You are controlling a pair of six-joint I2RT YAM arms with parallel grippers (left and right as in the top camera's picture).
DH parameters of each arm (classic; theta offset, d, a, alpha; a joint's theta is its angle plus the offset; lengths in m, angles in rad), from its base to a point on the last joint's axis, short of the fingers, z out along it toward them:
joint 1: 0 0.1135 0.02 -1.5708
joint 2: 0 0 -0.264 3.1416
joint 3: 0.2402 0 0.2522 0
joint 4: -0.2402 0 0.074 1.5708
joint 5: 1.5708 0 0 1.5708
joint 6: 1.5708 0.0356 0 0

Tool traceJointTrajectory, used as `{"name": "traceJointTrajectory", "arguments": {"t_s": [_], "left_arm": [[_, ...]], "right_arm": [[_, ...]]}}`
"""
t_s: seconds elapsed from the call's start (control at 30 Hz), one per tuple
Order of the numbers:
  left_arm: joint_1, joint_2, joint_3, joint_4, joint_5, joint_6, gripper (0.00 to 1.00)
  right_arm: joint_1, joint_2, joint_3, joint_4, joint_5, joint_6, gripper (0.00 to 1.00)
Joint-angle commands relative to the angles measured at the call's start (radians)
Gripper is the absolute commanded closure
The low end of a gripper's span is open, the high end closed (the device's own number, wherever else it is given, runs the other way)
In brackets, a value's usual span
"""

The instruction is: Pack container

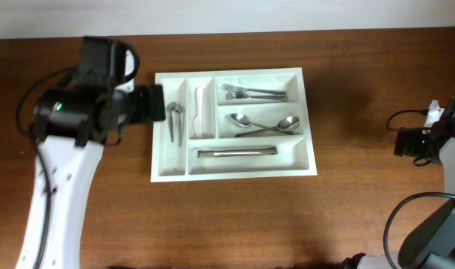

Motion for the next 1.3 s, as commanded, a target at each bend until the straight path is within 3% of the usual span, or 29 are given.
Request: {"name": "traceJointTrajectory", "arguments": {"t_s": [0.0,0.27,0.43,0.77,0.9,1.13,1.27], "left_arm": [[0.003,-0.082,0.002,-0.058,-0.008,-0.050,0.01],[0.003,-0.359,-0.188,-0.113,0.003,-0.125,0.01],[0.003,-0.666,-0.397,-0.103,0.043,-0.180,0.01],[0.003,-1.168,-0.698,-0.032,0.045,-0.539,0.01],[0.003,-1.213,-0.805,0.030,0.047,-0.556,0.01],[0.003,-1.211,-0.859,-0.110,-0.009,-0.556,0.01],[0.003,-1.211,-0.859,-0.097,-0.063,-0.555,0.01]], "right_arm": [[0.000,-0.002,-0.003,0.002,0.009,0.011,0.01],[0.000,-0.002,-0.003,0.002,0.009,0.011,0.01],[0.000,-0.002,-0.003,0.002,0.009,0.011,0.01],[0.000,-0.002,-0.003,0.002,0.009,0.011,0.01],[0.000,-0.002,-0.003,0.002,0.009,0.011,0.01],[0.000,-0.002,-0.003,0.002,0.009,0.011,0.01],[0.000,-0.002,-0.003,0.002,0.009,0.011,0.01]]}}
